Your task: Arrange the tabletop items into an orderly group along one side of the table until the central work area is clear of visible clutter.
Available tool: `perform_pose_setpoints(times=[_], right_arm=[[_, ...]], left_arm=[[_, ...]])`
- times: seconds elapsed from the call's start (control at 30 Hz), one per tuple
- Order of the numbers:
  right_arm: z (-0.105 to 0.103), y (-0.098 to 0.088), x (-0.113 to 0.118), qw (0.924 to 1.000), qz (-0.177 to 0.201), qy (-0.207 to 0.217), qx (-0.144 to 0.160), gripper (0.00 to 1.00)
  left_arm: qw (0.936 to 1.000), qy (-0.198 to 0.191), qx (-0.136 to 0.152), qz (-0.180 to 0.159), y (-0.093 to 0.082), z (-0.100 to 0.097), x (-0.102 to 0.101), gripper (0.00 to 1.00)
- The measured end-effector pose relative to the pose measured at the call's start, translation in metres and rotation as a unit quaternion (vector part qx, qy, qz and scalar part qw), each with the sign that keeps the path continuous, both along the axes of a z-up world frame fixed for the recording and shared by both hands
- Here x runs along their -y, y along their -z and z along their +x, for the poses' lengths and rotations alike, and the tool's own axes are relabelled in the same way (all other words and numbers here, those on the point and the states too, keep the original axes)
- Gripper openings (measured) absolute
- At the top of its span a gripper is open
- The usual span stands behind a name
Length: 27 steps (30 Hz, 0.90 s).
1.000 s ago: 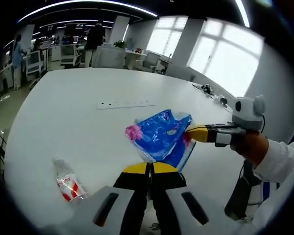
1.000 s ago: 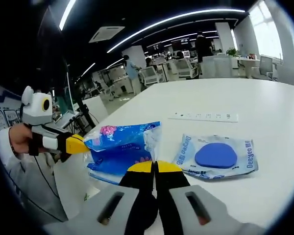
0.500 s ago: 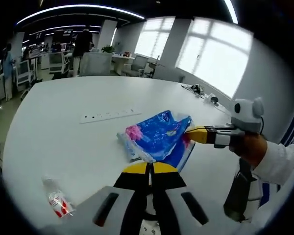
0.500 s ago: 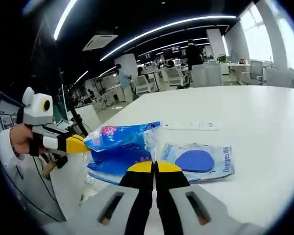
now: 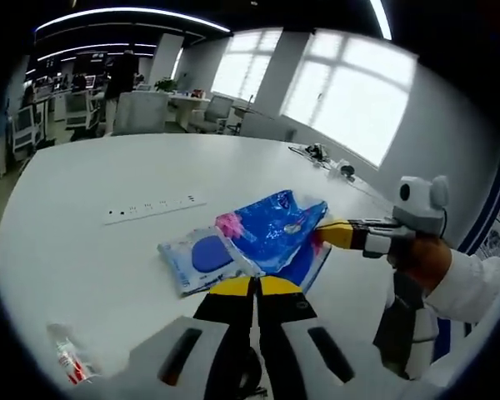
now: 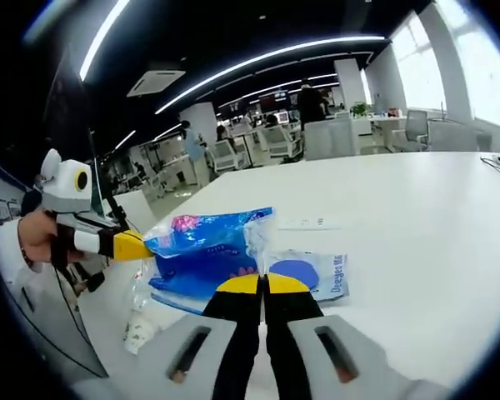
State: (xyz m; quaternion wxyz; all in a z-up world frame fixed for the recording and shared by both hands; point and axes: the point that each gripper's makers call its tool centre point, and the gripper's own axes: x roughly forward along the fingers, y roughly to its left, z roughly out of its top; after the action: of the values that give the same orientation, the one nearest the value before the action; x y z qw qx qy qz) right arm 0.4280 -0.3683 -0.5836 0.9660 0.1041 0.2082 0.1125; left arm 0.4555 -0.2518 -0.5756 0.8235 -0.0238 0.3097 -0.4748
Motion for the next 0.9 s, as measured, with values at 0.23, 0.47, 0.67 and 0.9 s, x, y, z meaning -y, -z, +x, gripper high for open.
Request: perform_pose_setpoints(times=[0.23, 0.47, 0.67, 0.9], right_arm=[[-0.010, -0.008, 0.030, 0.9997, -0.006, 0.022, 0.006, 0.00], [-0.015, -0.011, 0.060, 0.9989, -0.015, 0.044, 0.007, 0.00], [-0.016, -0.012, 0.085, 0.9980, -0.021, 0.059, 0.006, 0.00], [-0.013, -0.009, 0.108, 0.9973, -0.024, 0.069, 0.003, 0.00]], left_arm=[[0.9997, 0.024, 0.004, -0.003, -0.006, -0.003, 0.032, 0.00], [0.9990, 0.043, 0.007, -0.008, -0.009, -0.002, 0.064, 0.00], [0.9984, 0.056, 0.004, -0.010, -0.005, -0.002, 0.090, 0.00], [0.9978, 0.065, 0.003, -0.009, -0.005, 0.004, 0.114, 0.00]])
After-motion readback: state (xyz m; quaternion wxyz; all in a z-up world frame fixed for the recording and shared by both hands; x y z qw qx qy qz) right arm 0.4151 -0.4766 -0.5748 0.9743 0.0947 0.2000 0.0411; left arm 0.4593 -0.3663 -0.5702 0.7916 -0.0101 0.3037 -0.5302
